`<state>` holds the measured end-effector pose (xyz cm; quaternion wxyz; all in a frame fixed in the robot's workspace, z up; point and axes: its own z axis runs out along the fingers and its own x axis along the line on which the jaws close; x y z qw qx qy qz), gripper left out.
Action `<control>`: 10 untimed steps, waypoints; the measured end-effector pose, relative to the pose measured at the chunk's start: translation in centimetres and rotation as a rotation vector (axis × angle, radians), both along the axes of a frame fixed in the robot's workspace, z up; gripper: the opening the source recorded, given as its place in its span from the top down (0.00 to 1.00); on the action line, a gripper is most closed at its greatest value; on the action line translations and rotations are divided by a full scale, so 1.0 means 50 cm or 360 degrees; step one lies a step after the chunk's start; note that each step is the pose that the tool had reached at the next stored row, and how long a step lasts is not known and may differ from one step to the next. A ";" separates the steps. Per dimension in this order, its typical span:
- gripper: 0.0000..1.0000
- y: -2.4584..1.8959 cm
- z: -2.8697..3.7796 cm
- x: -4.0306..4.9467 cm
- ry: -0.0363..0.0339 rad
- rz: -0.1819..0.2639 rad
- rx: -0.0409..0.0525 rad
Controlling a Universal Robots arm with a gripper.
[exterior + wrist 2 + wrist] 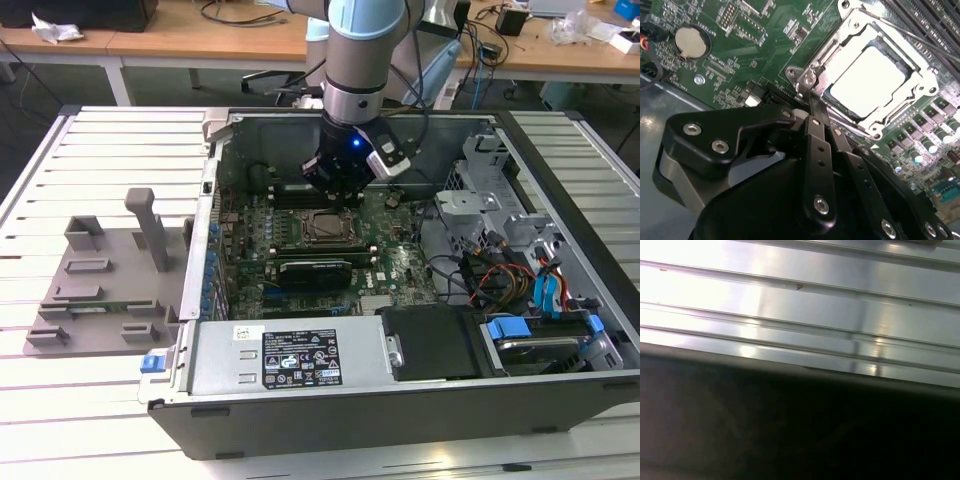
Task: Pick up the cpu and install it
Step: 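Install the first cpu locking lever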
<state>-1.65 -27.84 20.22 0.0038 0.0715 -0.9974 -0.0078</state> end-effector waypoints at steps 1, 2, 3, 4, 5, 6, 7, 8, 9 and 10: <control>0.89 -0.0001 0.001 0.000 0.0000 0.0000 0.0000; 0.89 -0.0001 0.005 0.000 -0.0001 0.0000 0.0000; 0.89 0.0000 0.012 0.000 -0.0003 0.0000 0.0000; 0.89 0.0000 0.012 0.000 -0.0003 0.0000 0.0000; 0.89 -0.0008 0.012 0.000 -0.0003 0.0000 0.0000; 0.89 -0.0018 0.012 0.000 -0.0003 0.0000 0.0000; 0.89 -0.0029 0.011 0.000 -0.0003 0.0000 0.0000; 0.89 -0.0042 0.011 0.000 -0.0003 0.0000 0.0000; 0.89 -0.0053 0.010 0.000 -0.0003 0.0000 0.0000; 0.89 -0.0074 0.008 0.000 -0.0001 0.0000 0.0000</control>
